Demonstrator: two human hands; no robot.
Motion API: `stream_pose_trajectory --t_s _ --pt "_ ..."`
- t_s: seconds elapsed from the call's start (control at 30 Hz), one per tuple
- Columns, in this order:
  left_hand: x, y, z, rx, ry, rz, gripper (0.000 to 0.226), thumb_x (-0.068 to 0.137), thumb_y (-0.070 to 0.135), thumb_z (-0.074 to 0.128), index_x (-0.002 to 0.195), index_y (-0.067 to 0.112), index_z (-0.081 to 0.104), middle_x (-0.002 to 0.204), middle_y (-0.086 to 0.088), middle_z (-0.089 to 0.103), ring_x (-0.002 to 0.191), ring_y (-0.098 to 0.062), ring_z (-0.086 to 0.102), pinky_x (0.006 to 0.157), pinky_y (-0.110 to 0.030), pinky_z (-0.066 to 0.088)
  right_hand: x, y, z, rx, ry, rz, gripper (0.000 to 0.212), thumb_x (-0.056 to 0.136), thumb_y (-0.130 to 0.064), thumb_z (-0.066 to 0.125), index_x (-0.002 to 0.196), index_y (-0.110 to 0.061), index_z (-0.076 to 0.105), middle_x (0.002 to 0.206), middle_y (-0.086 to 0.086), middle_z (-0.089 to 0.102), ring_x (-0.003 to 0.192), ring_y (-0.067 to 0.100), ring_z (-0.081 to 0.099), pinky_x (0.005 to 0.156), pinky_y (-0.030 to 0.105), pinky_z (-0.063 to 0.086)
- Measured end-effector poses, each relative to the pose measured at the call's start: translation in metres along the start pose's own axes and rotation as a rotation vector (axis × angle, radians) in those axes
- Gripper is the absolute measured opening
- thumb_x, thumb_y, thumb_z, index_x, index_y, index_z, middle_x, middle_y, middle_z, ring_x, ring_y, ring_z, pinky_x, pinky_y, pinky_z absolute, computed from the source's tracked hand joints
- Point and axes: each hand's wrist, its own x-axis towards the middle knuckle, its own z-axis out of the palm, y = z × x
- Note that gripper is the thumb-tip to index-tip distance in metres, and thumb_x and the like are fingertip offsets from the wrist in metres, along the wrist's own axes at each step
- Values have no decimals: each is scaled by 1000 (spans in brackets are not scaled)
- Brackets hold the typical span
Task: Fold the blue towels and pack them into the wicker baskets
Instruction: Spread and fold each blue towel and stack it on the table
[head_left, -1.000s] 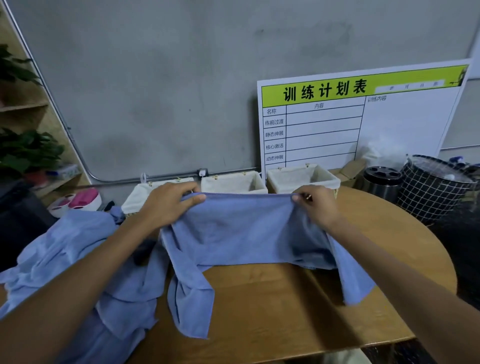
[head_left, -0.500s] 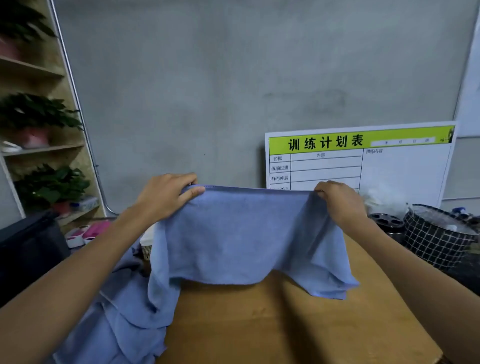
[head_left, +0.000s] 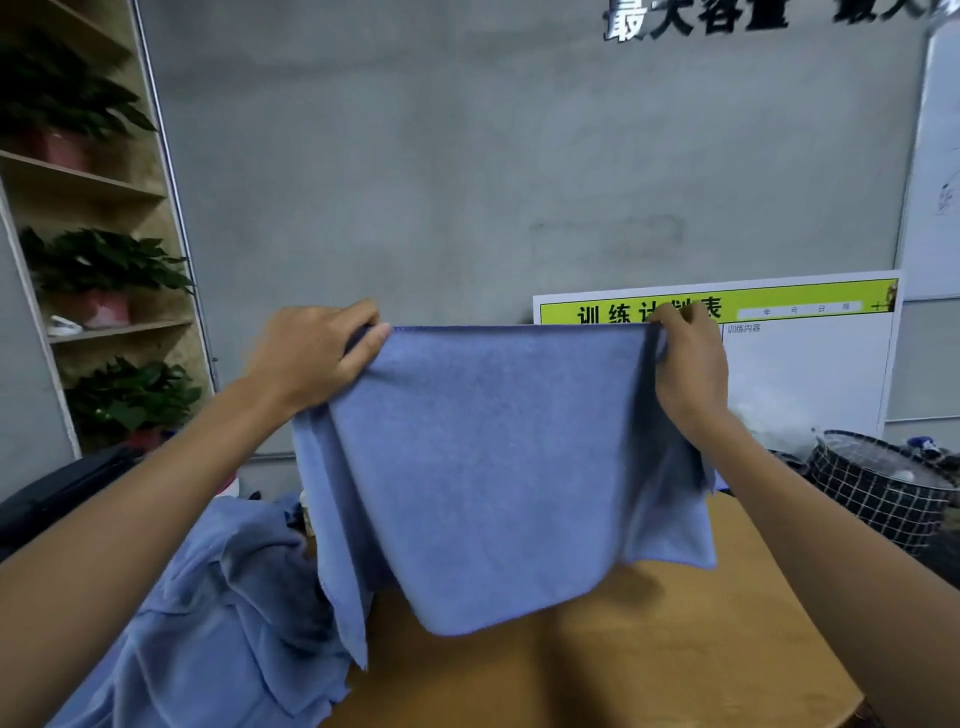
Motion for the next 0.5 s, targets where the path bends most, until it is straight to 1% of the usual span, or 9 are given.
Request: stream_pose_trajectory --t_s 0.07,0.1,0.17,0.23,0.3,0.33,0.43,0.47,0.5 --pt "-6 -3 -12 16 18 2 41 96 45 37 82 14 60 65 -10 66 55 -35 62 51 -28 31 4 5 -8 -63 -92 -163 31 83 5 38 106 -7 55 101 9 42 90 30 41 69 33 31" --pt "-9 -5 -17 10 18 0 41 96 46 37 83 14 60 65 -10 66 55 -35 63 52 -28 30 6 10 -13 -82 -162 -221 30 87 -3 36 110 -7 56 105 10 43 91 30 43 71 32 31" --pt "-17 -8 -20 -14 -16 -13 43 96 48 36 84 15 61 67 -9 67 57 -35 63 52 -28 31 9 19 -21 -46 -269 -258 39 90 -22 31 116 -12 58 108 5 44 90 23 41 75 29 30" --pt "-25 -8 -9 -48 -78 -49 47 95 53 32 86 17 60 70 -8 68 62 -34 64 53 -30 35 12 28 -21 -52 -322 -267 45 88 -31 27 116 -16 59 106 1 45 88 21 41 73 31 31" --pt "-33 -6 23 -60 -145 -102 50 94 57 28 88 20 60 77 -9 71 70 -35 67 57 -33 38 14 37 -12 -66 -428 -216 44 84 -37 24 103 -21 60 100 0 50 87 26 48 73 40 39" --pt "-38 -3 43 -65 -193 -136 52 93 59 25 90 21 60 81 -10 72 75 -35 68 59 -35 40 14 43 -4 -38 -499 -138 38 85 -39 27 94 -24 61 97 0 54 89 26 52 77 43 43" --pt "-70 12 122 -141 -424 -240 58 90 65 15 94 23 56 92 -9 72 89 -34 68 67 -38 45 1 78 34 18 -755 75 23 95 -34 48 84 -26 66 101 0 64 95 25 57 87 41 44" --pt "-86 22 150 -183 -540 -259 54 91 64 16 92 24 54 96 -8 72 93 -33 67 71 -39 45 -8 97 50 -9 -834 125 20 96 -32 50 85 -27 66 103 1 64 96 25 56 89 38 44" --pt "-107 33 180 -227 -638 -261 44 95 59 24 91 26 52 99 -7 70 96 -33 66 75 -40 45 -19 118 67 -61 -881 155 18 95 -33 52 89 -25 67 105 5 65 98 26 58 92 38 45"
